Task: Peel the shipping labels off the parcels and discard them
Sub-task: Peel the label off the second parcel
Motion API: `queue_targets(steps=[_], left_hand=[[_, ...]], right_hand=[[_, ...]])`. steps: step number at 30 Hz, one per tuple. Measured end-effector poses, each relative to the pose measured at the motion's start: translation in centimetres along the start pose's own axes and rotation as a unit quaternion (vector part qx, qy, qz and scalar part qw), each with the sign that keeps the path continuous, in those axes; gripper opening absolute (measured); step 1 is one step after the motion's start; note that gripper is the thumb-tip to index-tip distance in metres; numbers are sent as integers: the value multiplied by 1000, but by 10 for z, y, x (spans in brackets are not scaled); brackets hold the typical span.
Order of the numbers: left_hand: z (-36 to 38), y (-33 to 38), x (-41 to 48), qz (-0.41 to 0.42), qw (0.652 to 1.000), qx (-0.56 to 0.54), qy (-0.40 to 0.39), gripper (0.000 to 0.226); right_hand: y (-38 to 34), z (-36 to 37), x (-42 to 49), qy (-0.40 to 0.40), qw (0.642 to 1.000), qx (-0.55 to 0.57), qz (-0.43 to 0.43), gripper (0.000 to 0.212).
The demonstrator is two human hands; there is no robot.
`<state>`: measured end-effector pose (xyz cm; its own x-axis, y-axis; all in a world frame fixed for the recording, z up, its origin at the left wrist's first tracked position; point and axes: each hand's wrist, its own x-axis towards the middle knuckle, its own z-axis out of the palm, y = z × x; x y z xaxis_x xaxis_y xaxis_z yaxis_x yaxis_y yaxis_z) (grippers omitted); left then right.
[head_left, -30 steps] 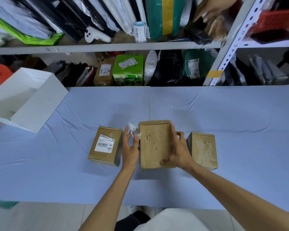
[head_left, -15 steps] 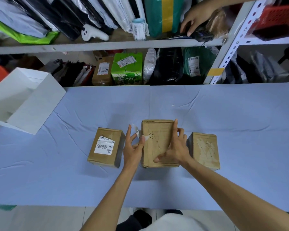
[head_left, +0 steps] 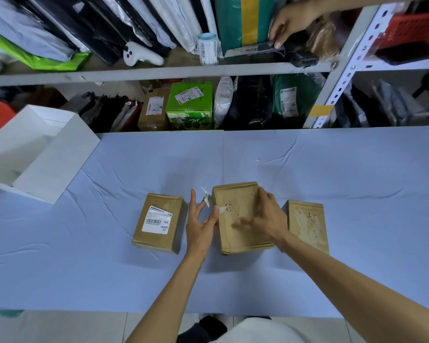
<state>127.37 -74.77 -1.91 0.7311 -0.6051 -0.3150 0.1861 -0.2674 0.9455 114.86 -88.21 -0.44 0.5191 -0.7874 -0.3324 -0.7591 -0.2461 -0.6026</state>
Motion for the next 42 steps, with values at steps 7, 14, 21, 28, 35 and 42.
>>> queue_targets(steps=[7, 14, 21, 28, 35, 42], left_hand=[[1, 10, 7, 10, 1000, -14, -16, 87], [-2, 4, 3, 3, 1000, -13, -19, 86], [-1, 3, 3, 18, 1000, -12, -23, 77], [-3, 5, 3, 28, 999, 5, -32, 69], [-1, 8, 1, 33, 999, 13, -25, 61], [-6, 6, 1, 25, 999, -8, -26, 66]], right_hand=[[-4, 6, -12, 59, 998, 9, 10, 120], [1, 4, -7, 112, 993, -6, -50, 58], [-17, 13, -18, 71, 994, -86, -10, 131], [-11, 4, -6, 133, 990, -41, -35, 61], [-17, 8, -13, 60, 992, -114, -8, 121], [-14, 0, -1, 104, 994, -39, -23, 56]])
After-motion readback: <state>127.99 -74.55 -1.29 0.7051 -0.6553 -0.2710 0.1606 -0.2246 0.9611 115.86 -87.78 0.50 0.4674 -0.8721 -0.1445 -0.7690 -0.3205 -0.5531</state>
